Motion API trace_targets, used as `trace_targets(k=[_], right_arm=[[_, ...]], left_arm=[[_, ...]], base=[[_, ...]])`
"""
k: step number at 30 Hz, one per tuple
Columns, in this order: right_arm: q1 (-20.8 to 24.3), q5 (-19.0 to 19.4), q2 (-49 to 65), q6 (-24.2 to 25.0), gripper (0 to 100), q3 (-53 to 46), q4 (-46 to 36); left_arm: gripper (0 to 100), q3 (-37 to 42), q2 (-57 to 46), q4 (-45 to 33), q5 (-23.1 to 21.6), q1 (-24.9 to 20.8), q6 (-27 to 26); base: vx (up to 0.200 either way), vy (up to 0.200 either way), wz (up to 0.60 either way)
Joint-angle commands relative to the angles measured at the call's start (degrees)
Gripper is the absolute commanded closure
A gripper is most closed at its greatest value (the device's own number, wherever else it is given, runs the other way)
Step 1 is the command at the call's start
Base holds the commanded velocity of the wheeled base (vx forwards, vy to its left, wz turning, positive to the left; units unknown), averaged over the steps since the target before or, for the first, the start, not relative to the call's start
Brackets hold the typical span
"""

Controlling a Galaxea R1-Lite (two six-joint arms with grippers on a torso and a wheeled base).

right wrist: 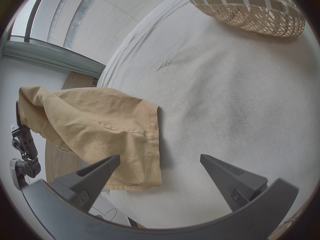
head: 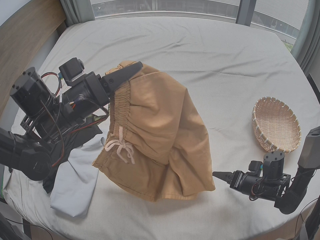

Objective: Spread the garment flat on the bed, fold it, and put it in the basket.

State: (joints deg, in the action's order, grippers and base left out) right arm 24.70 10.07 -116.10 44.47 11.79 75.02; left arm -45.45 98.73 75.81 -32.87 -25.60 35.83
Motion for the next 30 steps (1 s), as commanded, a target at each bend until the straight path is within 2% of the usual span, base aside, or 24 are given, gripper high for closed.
trace_targets(k=[1, 7, 12, 23, 24, 30], right_arm=[[2.7, 0.0, -3.4, 0.1, 0, 2.3, 0.1], [4.1, 0.1, -4.9, 0.4, 0, 3.8, 1.1], [6.1, 0.3, -4.8, 6.2, 0, 4.8, 5.0], [6.9, 0.6, -6.7, 8.1, 0, 6.8, 5.3], [7.1, 0.6, -6.6, 8.6, 100, 6.8, 5.3], [7.3, 0.7, -5.9, 11.4, 100, 6.7, 5.3]], left_arm=[[100, 0.0, 0.1, 0.0, 0.0, 0.0, 0.0], [100, 0.1, 0.1, 0.0, 0.0, 0.0, 0.0], [100, 0.1, 0.1, 0.0, 0.1, -0.2, 0.0], [100, 0.7, 0.1, 0.0, 0.3, -0.2, -0.1], [100, 0.7, 0.1, 0.0, 0.3, -0.2, -0.1], [100, 0.7, 0.2, 0.0, 0.3, -0.2, -0.1]], base=[[0.000, 0.000, 0.00], [0.000, 0.000, 0.00], [0.000, 0.000, 0.00], [0.000, 0.000, 0.00], [0.000, 0.000, 0.00], [0.000, 0.000, 0.00]])
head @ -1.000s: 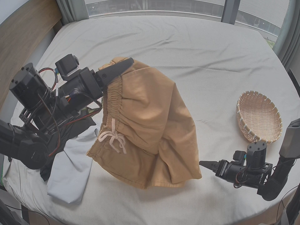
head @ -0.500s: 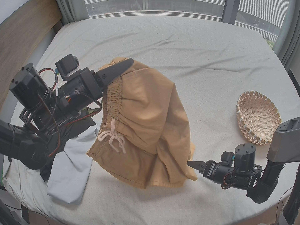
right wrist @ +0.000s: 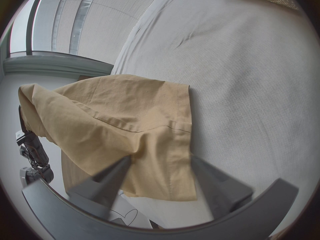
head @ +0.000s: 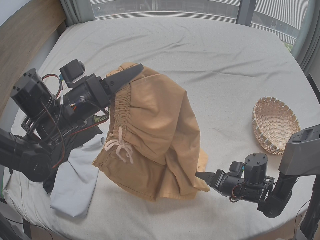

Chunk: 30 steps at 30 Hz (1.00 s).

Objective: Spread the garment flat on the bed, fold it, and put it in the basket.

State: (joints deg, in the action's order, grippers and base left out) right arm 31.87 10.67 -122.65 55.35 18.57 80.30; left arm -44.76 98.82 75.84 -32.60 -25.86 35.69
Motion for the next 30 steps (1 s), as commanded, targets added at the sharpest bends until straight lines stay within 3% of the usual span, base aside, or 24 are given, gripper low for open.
trace_targets(k=[1, 9, 20, 30], right_arm=[[0.1, 0.2, 0.9, 1.3, 100, -0.5, 0.1], [-2.0, 0.7, 7.7, 2.8, 100, -3.0, 0.9], [-13.7, 0.8, 22.8, -1.5, 100, -2.1, -3.7], [-15.3, 0.9, 30.9, -3.9, 100, 4.1, -10.5]], left_arm=[[100, 0.0, 0.1, 0.0, 0.0, 0.1, 0.0], [100, -0.4, 0.1, 0.0, 0.3, 0.2, 0.3], [100, -0.5, -1.0, -0.7, 0.3, 0.0, 4.2], [100, 0.0, -4.2, -3.0, 1.7, -0.6, 9.2]], base=[[0.000, 0.000, 0.00], [0.000, 0.000, 0.00], [0.000, 0.000, 0.00], [0.000, 0.000, 0.00]])
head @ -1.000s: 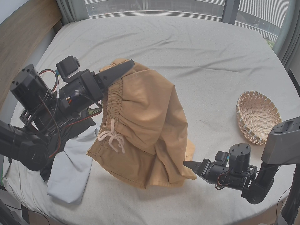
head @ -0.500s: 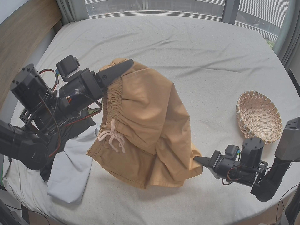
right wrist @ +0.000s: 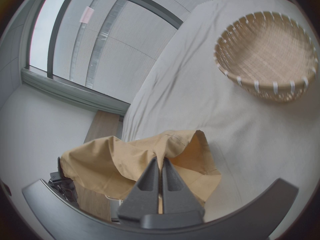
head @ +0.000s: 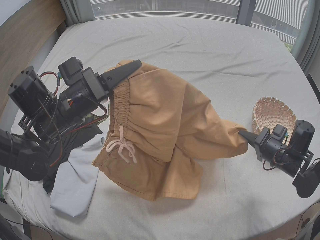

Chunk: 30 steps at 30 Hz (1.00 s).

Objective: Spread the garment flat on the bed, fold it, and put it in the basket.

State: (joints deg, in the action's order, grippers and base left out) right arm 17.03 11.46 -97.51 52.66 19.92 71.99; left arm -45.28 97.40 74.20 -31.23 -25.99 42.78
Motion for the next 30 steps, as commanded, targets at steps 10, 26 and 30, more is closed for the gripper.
trace_targets(k=[10, 26, 30], right_arm=[[-1.4, 2.6, 10.5, -8.9, 100, 5.7, -14.0], [-1.6, 7.4, -7.5, -13.1, 100, -1.3, -7.8], [0.0, 7.5, -12.9, -13.3, 100, -5.9, -0.6]], left_arm=[[100, 6.5, -2.6, -8.1, 3.0, -0.2, 6.0], [100, 7.2, 7.8, -7.1, 8.0, 6.7, -1.4], [100, 7.4, 7.4, -6.9, 8.2, 7.3, -1.6]], base=[[0.000, 0.000, 0.00], [0.000, 0.000, 0.00], [0.000, 0.000, 0.00]])
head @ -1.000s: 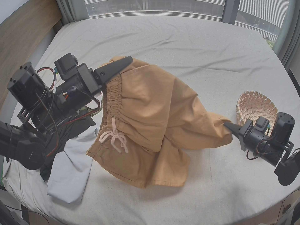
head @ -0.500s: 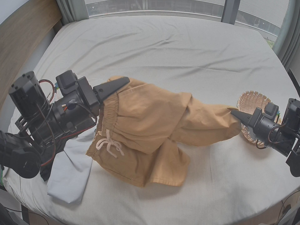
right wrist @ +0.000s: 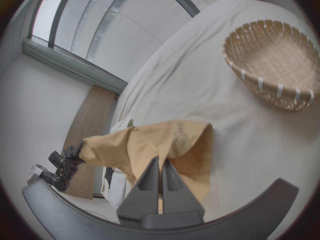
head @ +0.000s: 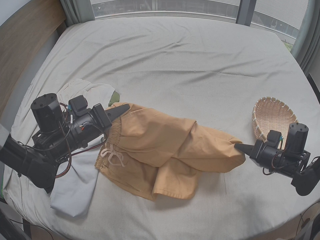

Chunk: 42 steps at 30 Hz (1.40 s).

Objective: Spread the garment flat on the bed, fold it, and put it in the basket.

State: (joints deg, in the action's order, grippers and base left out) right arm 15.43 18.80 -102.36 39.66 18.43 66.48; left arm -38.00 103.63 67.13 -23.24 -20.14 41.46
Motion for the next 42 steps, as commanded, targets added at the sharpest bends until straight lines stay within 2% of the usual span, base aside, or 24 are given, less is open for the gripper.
trace_targets(k=[1, 2, 3, 6, 11, 21, 27, 33, 39, 42], right_arm=[[2.0, 0.2, -8.6, -0.5, 100, -4.9, 5.9], [2.1, 0.2, -8.9, -0.5, 100, -5.2, 6.4], [2.8, 0.2, -10.4, -0.5, 0, -6.7, 9.3], [3.5, -0.3, -14.2, -0.5, 0, -7.8, 14.3], [2.1, -0.7, -18.9, -0.2, 0, -7.6, 22.0], [0.7, -0.6, -20.8, 0.1, 0, -4.6, 21.9], [1.0, -0.6, -20.7, 2.4, 0, -1.9, 21.9], [1.9, -1.9, -16.1, 2.4, 0, -3.2, 21.9], [-2.7, -3.0, -12.7, -0.2, 0, -3.4, 21.9], [-2.6, -3.0, -11.6, -0.2, 0, -3.5, 21.9]], left_arm=[[100, 0.2, 1.1, 0.2, 0.3, 1.5, -0.2], [100, 0.2, 1.1, 0.2, 0.4, 1.6, -0.2], [100, 0.2, 1.1, 0.2, 0.6, 1.6, -0.3], [100, 0.3, 1.0, 0.3, 0.6, 1.6, -0.6], [100, 1.3, 1.1, 2.2, 0.6, 1.6, -0.7], [100, 2.1, 1.2, 3.8, 0.6, 1.2, -0.8], [100, 3.7, 1.0, 4.8, 0.4, 1.4, -1.0], [100, 3.8, 1.2, 4.7, 0.4, 2.1, -1.1], [100, 3.6, 1.1, 4.8, 0.5, 2.1, -1.1], [100, 3.5, 1.2, 4.8, 0.5, 2.0, -1.0]], base=[[0.000, 0.000, 0.00], [0.000, 0.000, 0.00], [0.000, 0.000, 0.00], [0.000, 0.000, 0.00], [0.000, 0.000, 0.00], [0.000, 0.000, 0.00], [0.000, 0.000, 0.00], [0.000, 0.000, 0.00], [0.000, 0.000, 0.00], [0.000, 0.000, 0.00]])
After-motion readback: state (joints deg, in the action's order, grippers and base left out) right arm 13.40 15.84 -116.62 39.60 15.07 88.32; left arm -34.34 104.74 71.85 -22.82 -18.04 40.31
